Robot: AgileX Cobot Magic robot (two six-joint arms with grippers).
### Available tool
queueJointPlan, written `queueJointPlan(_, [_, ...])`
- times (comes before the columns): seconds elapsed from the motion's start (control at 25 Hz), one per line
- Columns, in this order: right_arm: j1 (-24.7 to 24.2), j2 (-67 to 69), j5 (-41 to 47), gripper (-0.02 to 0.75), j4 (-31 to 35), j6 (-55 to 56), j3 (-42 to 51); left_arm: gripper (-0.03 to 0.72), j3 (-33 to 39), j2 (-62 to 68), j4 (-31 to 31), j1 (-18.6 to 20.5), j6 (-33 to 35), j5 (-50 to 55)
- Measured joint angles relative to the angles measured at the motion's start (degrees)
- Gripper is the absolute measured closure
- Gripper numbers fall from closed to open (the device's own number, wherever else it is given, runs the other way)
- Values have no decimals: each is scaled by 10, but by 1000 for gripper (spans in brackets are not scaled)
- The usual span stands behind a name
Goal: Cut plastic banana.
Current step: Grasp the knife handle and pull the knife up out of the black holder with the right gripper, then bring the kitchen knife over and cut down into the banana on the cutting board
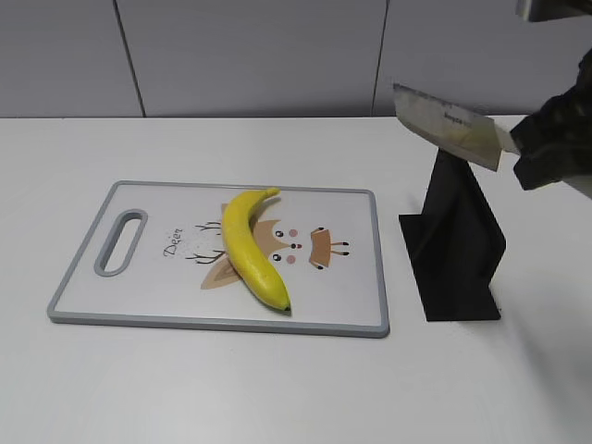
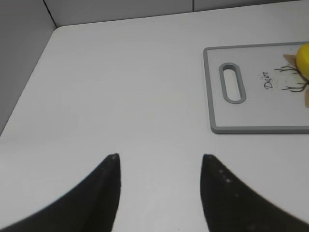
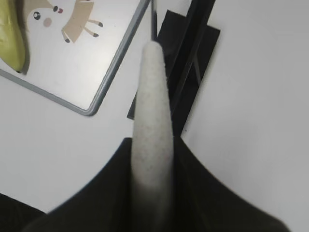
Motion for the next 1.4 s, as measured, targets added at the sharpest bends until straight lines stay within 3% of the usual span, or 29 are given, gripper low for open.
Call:
queueJointPlan(0.32, [0, 10, -22, 561, 47, -221, -24, 167, -4, 50, -8, 0, 46, -9])
queueJointPlan(0.52, [0, 52, -10, 561, 90, -332, -62, 167, -23, 145, -45, -10, 95, -95])
queueJointPlan(0.84, [-1, 148, 56, 561, 157, -514, -144, 167, -80, 340, -137, -57, 274, -191])
queueJointPlan(1.08, [-1, 207, 67, 561, 215, -646, -189, 167, -183, 515, -218, -85, 431, -197])
queueJointPlan(1.4, [-2, 282, 89, 561, 248, -713, -258, 167, -319, 726, -317, -98, 658, -177])
